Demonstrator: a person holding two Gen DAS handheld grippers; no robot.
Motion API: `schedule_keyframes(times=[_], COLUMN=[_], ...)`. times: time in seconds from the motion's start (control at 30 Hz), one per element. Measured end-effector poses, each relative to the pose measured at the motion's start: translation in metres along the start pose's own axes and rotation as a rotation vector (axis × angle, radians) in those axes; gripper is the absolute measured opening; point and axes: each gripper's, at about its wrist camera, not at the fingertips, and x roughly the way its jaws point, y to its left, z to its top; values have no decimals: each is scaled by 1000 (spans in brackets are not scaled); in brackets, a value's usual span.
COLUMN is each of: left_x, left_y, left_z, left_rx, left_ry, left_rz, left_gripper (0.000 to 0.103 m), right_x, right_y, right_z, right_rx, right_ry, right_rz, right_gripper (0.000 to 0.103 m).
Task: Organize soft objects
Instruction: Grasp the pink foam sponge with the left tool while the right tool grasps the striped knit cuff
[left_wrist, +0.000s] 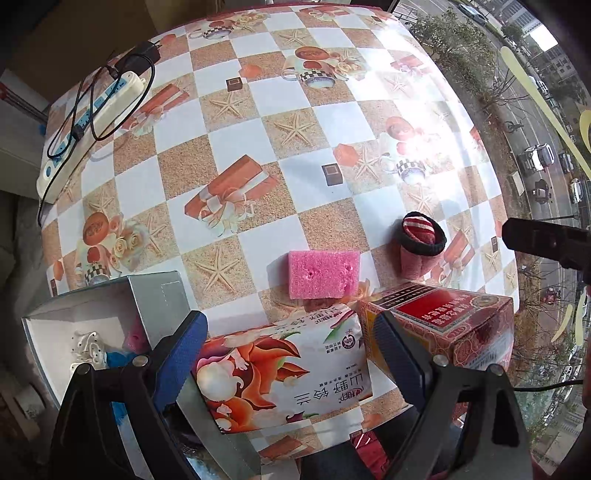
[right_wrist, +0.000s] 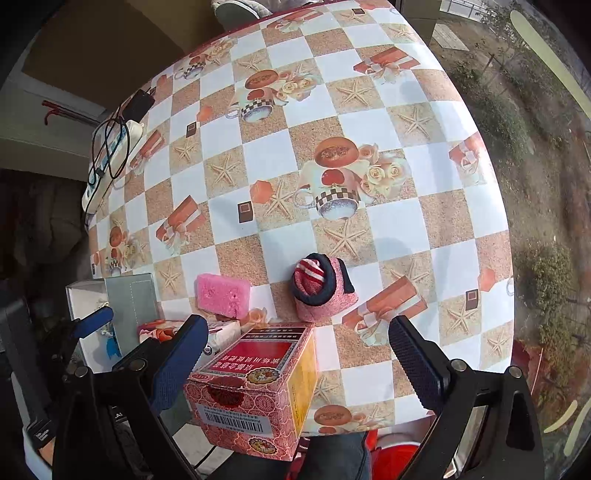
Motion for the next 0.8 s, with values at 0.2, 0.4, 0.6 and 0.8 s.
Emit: schedule_keyframes(times=[0.2, 0.4, 0.6, 0.8], left_x=[44, 80, 105, 122], left_y=[-11, -23, -31, -35], left_z=[26, 40, 43, 41], left_rx=[20, 33, 52, 58], left_ry=[108, 199, 255, 295], left_rz=[-53, -38, -2, 64], left_gripper=[93, 93, 93, 93], right_x=[46, 77, 110, 136], right_y=[-31, -44, -39, -33], right_z=[12, 24, 35, 36], right_rx=[82, 136, 131, 110], right_ry=[95, 152, 219, 278], right_rz=[40, 81, 82, 65], right_gripper=[99, 99, 99, 99])
